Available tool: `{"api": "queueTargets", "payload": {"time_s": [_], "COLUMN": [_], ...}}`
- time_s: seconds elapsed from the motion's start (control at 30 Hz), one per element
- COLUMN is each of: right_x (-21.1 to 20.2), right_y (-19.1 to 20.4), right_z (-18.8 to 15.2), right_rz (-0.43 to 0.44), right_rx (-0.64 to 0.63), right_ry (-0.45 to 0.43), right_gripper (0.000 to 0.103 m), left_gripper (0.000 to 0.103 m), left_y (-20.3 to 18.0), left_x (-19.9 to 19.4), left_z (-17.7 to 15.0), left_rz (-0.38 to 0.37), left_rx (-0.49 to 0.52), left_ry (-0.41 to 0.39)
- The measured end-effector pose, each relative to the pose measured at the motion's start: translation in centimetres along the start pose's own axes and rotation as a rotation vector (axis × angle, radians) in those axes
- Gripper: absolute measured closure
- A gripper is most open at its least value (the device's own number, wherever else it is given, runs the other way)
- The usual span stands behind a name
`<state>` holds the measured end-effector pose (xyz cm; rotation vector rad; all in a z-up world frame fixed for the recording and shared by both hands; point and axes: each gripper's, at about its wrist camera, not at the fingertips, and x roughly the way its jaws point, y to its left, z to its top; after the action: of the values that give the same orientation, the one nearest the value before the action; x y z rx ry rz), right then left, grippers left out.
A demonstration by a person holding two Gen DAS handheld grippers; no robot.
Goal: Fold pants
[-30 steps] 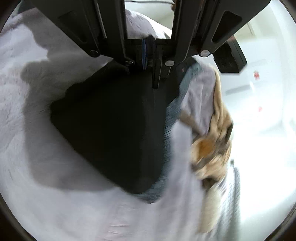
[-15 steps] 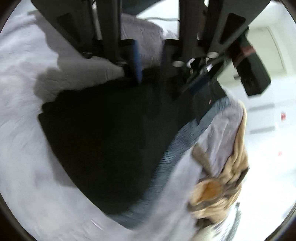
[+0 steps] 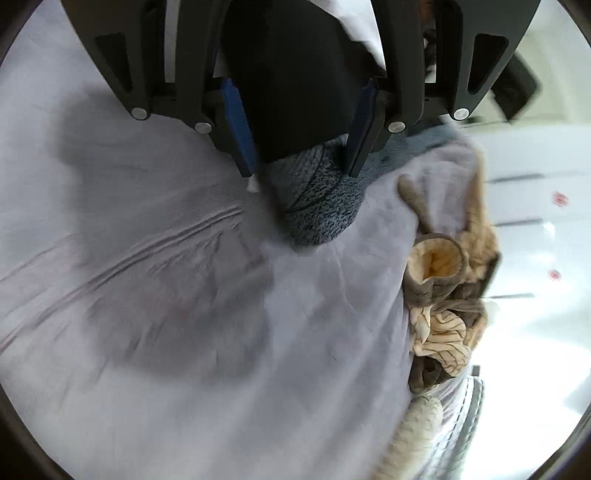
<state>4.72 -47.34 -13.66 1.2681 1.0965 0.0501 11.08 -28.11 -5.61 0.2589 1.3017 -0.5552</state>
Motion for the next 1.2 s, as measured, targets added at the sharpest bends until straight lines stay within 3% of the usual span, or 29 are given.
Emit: {"api": "queueTargets", "payload": {"time_s": [0.13, 0.2, 0.3, 0.43, 0.6, 0.87, 0.93, 1.03, 1.13, 1.2], "right_x": [-0.7, -1.0, 0.9, 2.3, 0.7, -2.0, -0.9, 2.4, 5.2, 6.0], "right_y": [1.8, 3.2, 4.3, 5.5, 7.5, 11.3, 12.6, 13.8, 14.8, 15.5], "right_z": [-1.0, -1.3, -1.3, -2.3, -4.7, -10.5, -12.3, -15.1, -17.2, -18.2], "right_rz": [0.011, -0.084, -0.329, -0.450, -0.478, -0.467, -0.446, -0.435, -0.471, -0.442], "right_rx": [-0.076, -0.146, -0.258, -0.312, -0.373, -0.493, -0.537, -0.631, -0.725, -0.771], "right_ry": [0.021, 0.016, -0.003, -0.047, -0.063, -0.184, -0.149, -0.026, 0.023, 0.054], "right_gripper": [0.061, 0.063, 0.064, 0.062, 0.058, 0.058, 0.058, 0.058, 0.058, 0.058], "left_gripper": [0.025, 0.025, 0.024, 0.023, 0.023, 0.023, 0.023, 0.023, 0.023, 0.023], "left_y": [0.9, 1.4, 1.6, 1.5, 4.5, 8.5, 9.5, 10.9, 12.1, 12.8], "left_x": [1.1, 2.0, 2.4, 2.4, 1.0, -2.4, -3.0, -3.7, -4.4, -4.8], "left_z": [-1.0, -1.6, -2.1, -2.5, -3.9, -7.4, -8.3, -9.7, -11.2, -12.4], "left_rz": [0.040, 0.034, 0.052, 0.079, 0.062, 0.086, 0.081, 0.081, 0.089, 0.093], "left_rx": [0.011, 0.015, 0.039, 0.058, -0.041, -0.106, -0.127, -0.158, -0.173, -0.184], "left_ry": [0.023, 0.056, 0.042, 0.041, 0.055, 0.037, 0.042, 0.044, 0.046, 0.049]}}
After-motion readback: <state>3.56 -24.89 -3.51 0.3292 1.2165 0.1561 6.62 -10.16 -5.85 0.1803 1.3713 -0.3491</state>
